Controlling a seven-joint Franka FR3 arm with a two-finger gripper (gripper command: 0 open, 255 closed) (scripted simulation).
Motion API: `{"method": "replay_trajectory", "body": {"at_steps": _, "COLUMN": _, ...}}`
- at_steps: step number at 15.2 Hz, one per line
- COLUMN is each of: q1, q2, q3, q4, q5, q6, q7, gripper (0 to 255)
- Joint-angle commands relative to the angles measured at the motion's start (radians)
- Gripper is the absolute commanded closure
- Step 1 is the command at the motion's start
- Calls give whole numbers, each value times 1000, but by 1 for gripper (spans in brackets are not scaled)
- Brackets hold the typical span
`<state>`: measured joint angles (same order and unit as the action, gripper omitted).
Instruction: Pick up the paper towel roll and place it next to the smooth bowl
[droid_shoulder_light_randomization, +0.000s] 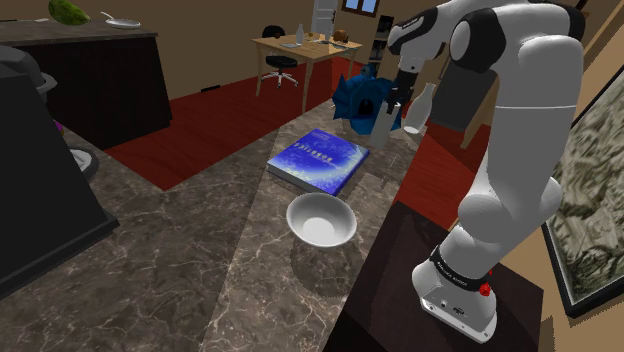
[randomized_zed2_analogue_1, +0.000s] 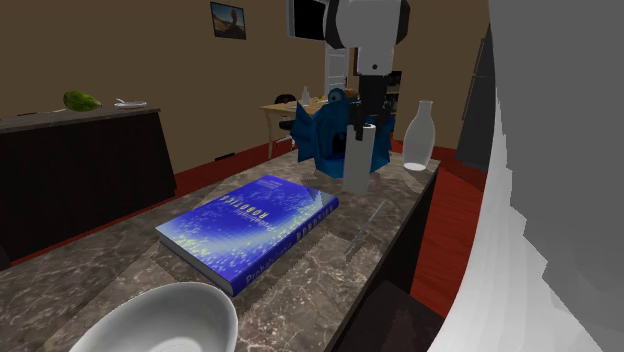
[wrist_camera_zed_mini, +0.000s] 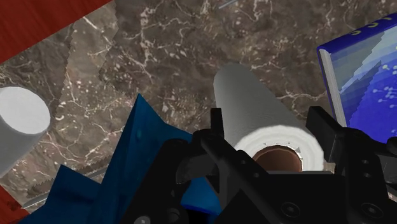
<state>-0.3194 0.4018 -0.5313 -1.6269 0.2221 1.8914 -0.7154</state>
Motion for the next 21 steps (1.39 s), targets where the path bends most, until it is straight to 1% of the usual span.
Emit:
{"method": "replay_trajectory", "body": {"at_steps": 1, "q1": 0, "q2": -5, "q3": -2, "q4": 12, "q5": -3, "q6": -18, "q7": 2, "gripper": 255}}
{"method": "replay_trajectory", "body": {"at_steps": 11, "q1": -4, "q2": -30, "q3": -10, "q4": 115, "q5": -21, "q6": -140, "q7": 16, "gripper": 255}}
{"method": "replay_trajectory", "body": {"at_steps": 21, "q1": -19, "q2": -30, "q3": -15, "q4": 251, "q5": -24, "q6": -274, "q7": 24, "gripper": 255}}
